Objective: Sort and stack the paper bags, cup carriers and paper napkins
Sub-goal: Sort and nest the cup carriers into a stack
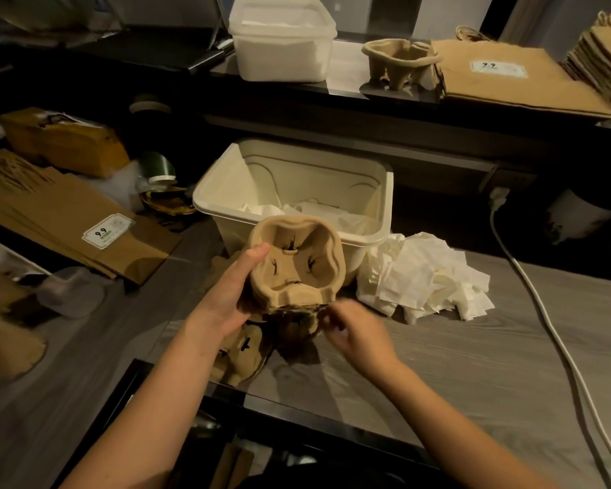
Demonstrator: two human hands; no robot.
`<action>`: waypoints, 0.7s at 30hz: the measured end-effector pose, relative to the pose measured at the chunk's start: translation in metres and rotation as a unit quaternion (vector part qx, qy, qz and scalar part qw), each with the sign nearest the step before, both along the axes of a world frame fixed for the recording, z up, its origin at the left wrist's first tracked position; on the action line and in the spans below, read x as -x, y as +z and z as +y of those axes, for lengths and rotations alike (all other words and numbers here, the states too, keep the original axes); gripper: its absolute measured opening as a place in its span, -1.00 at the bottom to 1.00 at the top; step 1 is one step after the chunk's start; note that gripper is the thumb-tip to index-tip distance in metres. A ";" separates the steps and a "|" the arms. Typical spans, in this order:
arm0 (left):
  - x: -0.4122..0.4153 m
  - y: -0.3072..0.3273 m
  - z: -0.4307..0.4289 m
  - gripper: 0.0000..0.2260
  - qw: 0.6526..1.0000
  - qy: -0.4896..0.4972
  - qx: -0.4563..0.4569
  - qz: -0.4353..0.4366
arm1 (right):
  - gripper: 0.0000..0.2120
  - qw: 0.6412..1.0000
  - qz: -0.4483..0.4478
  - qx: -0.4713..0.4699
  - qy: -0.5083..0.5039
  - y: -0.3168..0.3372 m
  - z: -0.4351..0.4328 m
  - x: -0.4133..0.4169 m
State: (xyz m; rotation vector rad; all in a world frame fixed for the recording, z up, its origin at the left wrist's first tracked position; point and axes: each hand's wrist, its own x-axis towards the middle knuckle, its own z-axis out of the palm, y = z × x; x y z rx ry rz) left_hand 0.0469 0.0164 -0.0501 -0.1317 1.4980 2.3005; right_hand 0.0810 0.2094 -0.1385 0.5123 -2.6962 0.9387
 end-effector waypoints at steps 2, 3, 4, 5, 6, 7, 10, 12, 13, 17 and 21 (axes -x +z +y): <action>-0.003 -0.001 -0.004 -0.68 1.000 0.007 0.003 0.000 | -0.85 0.989 0.070 -0.098 0.082 -0.016 -0.011 -0.005; -0.004 -0.003 -0.006 -0.69 1.000 0.011 0.000 -0.004 | -0.83 0.978 0.099 -0.142 0.113 -0.022 -0.017 -0.006; -0.005 -0.004 -0.008 -0.69 1.000 0.014 -0.003 -0.010 | -0.82 0.966 0.114 -0.187 0.137 -0.028 -0.023 -0.006; -0.005 -0.006 -0.010 -0.66 1.000 0.017 -0.008 -0.016 | -0.81 0.954 0.129 -0.224 0.152 -0.031 -0.028 -0.007; -0.006 -0.008 -0.013 -0.63 0.999 0.022 -0.016 -0.022 | -0.80 0.944 0.141 -0.251 0.161 -0.035 -0.032 -0.007; -0.007 -0.009 -0.016 -0.61 0.999 0.025 -0.022 -0.023 | -0.79 0.937 0.156 -0.266 0.166 -0.040 -0.036 -0.007; -0.010 -0.012 -0.025 -0.64 0.999 0.036 -0.020 -0.022 | -0.79 0.925 0.180 -0.284 0.175 -0.047 -0.047 -0.008; -0.012 -0.012 -0.031 -0.62 0.998 0.050 -0.021 -0.030 | -0.77 0.923 0.182 -0.292 0.173 -0.045 -0.053 -0.006; -0.012 -0.013 -0.034 -0.60 0.998 0.055 -0.020 -0.030 | -0.77 0.922 0.185 -0.292 0.171 -0.044 -0.056 -0.004; -0.014 -0.017 -0.045 -0.56 0.998 0.061 0.000 -0.035 | -0.63 0.923 0.165 -0.300 0.175 -0.048 -0.067 0.003; -0.012 -0.020 -0.049 -0.57 0.997 0.053 0.019 -0.045 | -0.61 0.934 0.149 -0.281 0.166 -0.054 -0.072 0.009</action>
